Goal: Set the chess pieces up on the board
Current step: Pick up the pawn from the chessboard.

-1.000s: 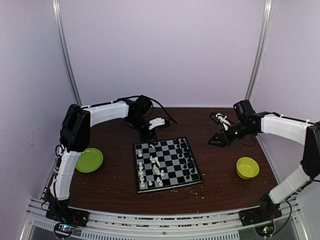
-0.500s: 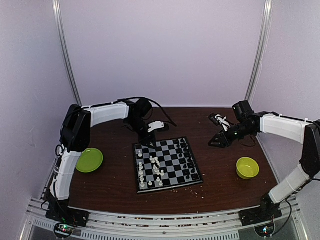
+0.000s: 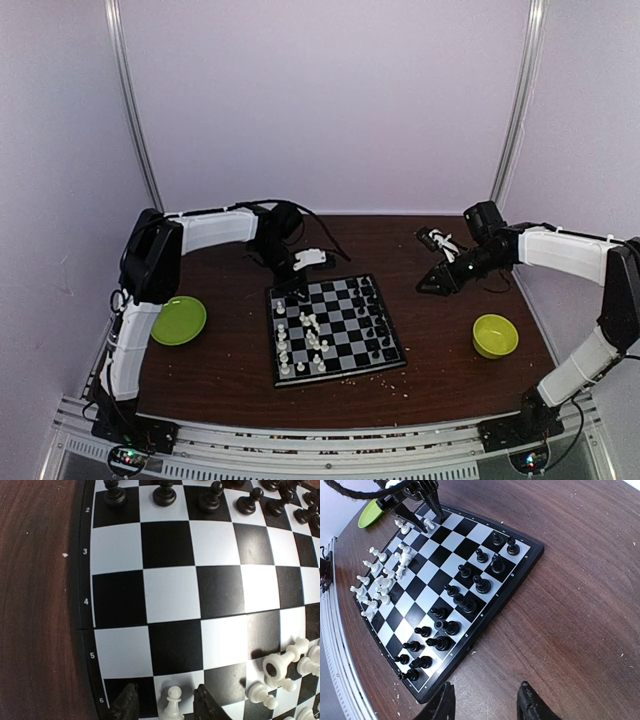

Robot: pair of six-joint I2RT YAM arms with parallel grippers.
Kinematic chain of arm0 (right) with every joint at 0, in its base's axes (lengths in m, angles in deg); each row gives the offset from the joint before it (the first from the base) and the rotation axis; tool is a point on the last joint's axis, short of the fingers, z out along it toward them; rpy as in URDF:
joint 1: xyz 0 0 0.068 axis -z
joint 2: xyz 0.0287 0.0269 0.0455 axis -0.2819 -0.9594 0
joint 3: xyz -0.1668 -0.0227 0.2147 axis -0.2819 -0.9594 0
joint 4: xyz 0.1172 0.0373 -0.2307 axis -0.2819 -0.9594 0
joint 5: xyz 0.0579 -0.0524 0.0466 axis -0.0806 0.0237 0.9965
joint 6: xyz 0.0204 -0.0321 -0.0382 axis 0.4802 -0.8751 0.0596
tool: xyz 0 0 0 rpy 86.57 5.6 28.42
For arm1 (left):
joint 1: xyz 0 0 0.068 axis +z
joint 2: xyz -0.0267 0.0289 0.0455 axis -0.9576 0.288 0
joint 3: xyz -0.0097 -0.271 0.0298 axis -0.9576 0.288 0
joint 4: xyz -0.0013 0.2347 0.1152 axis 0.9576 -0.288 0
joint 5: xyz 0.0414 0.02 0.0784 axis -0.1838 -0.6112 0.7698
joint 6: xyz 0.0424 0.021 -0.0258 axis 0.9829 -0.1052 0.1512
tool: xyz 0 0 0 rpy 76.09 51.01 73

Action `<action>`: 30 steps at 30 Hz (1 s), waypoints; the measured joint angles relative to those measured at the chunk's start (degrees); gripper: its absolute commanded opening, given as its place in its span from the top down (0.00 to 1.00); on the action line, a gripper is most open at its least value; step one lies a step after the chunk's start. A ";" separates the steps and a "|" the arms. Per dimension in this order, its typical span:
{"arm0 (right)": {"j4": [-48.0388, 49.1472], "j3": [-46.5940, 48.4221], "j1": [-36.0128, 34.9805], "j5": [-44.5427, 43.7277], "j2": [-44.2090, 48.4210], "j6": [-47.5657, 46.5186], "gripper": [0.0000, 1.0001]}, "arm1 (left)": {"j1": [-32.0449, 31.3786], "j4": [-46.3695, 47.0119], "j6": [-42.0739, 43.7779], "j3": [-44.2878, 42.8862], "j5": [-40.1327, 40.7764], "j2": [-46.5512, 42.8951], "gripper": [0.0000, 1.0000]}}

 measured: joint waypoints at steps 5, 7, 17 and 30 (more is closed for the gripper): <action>-0.07 0.00 0.00 0.22 -0.39 0.00 0.58 | 0.00 0.79 0.20 2.16 1.44 -1.36 0.61; -0.22 0.07 0.00 0.33 -0.57 0.02 0.58 | 0.00 0.85 0.20 2.86 2.08 -1.84 0.64; -0.68 0.09 0.00 0.68 -0.72 0.00 0.58 | 0.00 1.40 0.09 4.24 3.89 -2.73 0.73; -0.83 0.09 0.00 0.98 -0.72 0.02 0.58 | -0.87 1.73 -0.70 5.55 3.78 -3.45 0.86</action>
